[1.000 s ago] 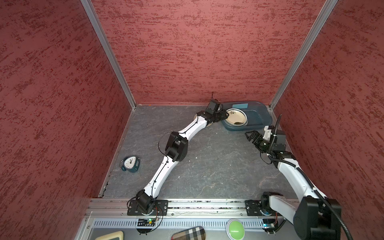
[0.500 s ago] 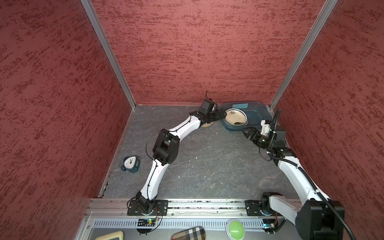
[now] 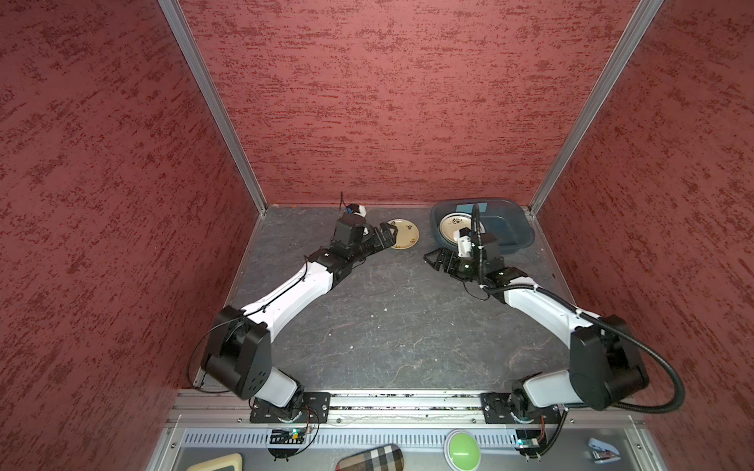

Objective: Place the plates into the plastic bin on the countertop
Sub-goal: 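Withdraw left gripper while right gripper moves to the calligraphy plate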

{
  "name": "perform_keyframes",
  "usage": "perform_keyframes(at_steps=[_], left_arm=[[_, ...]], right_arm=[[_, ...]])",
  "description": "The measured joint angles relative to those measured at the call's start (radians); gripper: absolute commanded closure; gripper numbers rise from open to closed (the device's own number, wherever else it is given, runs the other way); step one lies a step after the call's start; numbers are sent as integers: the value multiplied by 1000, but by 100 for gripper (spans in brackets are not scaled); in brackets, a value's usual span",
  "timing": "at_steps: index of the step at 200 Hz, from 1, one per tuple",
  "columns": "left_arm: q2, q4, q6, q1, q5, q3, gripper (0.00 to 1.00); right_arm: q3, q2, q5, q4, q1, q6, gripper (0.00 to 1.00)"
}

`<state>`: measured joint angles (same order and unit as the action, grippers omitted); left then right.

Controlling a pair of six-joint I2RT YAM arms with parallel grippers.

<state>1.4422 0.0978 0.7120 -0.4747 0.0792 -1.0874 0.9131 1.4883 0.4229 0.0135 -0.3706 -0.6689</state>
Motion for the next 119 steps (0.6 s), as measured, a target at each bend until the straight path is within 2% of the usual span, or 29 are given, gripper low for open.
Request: perform_keyframes(at_steps=[27,65,92,119], left_arm=[[-177,16,17,51,10,155,1],[-405,22,47,138,134,312,1],[-513,38,63,190,184,390,1],[-581,74,69,222,213,430,1]], right_arm=[[40,139,-17,-109,-56,-35,6],[84,320,-78,-239,-92,-85,10],[157,434,-127,-278,-101,-110,10],[229,508,-190,-312,-112,-124,14]])
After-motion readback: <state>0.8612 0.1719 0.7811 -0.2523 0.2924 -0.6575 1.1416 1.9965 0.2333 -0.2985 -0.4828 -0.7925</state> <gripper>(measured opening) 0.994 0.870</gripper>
